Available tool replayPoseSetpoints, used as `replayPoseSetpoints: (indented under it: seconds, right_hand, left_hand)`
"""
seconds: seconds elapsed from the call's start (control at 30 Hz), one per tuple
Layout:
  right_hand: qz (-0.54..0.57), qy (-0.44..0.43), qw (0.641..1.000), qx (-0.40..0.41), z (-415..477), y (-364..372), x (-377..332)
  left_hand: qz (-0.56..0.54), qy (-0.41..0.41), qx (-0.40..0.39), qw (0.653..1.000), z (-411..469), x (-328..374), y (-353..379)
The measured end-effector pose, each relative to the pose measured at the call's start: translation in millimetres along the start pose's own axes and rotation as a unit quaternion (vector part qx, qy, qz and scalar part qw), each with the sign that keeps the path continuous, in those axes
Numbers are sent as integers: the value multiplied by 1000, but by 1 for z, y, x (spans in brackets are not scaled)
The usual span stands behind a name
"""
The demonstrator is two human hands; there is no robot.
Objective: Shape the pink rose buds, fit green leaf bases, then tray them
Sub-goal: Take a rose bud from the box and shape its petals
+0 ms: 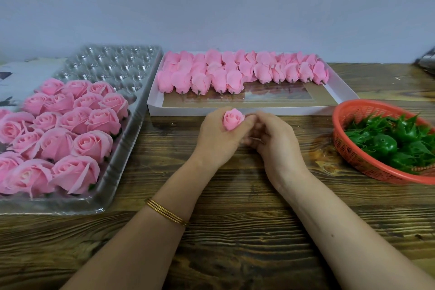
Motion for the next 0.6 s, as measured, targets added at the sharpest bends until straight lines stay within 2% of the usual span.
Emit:
replayPoseSetpoints:
  seconds: [0.1,0.27,0.37,0.6]
  right_hand:
    - [-40,-6,999,-13,-2,1,1]
    - [-177,-55,981,-52,-6,11,3]
    - [-227,-75,969,-62,-7,13,5]
    - [-229,-87,968,-61,-8,14,6]
  left_hand:
    - [-66,-1,46,997,1,2,-1]
    - [-190,-42,42,980,1,1,4]
    - [-225,-56,48,972,2,0,6]
    - [-256,-64,17,964,1,3,7]
Point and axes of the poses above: each hand's wrist, its own z-axis towards the middle knuckle, its own y-axis out of the palm, x = y × z, the point moved 2 cm from there along z, towards the middle knuckle, and after that the axes turned 12 degrees about -x, right-handed, at the moved point
